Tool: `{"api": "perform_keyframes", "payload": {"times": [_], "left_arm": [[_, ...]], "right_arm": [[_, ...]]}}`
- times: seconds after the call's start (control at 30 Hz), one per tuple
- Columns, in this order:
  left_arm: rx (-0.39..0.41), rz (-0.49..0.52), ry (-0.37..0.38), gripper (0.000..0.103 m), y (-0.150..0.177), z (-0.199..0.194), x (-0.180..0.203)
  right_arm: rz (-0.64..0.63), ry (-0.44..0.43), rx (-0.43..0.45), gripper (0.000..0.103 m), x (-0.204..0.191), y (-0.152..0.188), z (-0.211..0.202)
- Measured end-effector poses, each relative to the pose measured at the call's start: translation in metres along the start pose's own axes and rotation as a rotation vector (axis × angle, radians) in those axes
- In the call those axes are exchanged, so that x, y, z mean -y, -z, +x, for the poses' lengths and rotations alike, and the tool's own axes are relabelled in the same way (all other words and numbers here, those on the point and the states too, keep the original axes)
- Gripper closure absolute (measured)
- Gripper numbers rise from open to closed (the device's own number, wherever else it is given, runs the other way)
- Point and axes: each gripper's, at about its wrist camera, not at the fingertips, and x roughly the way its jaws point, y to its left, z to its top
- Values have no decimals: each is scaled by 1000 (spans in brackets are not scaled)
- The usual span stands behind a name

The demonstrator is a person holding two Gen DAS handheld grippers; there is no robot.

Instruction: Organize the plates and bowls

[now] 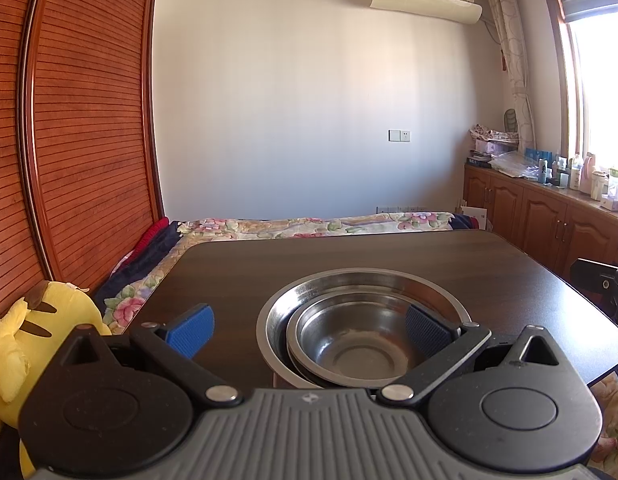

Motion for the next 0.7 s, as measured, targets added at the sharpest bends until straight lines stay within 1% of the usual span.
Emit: {"api": "perform_keyframes", "payload": {"times": [0.7], "left_arm": [[-4, -5, -2, 0, 2, 0, -1]], "right_arm": [[-2, -5, -3, 0, 0, 1, 3]]}}
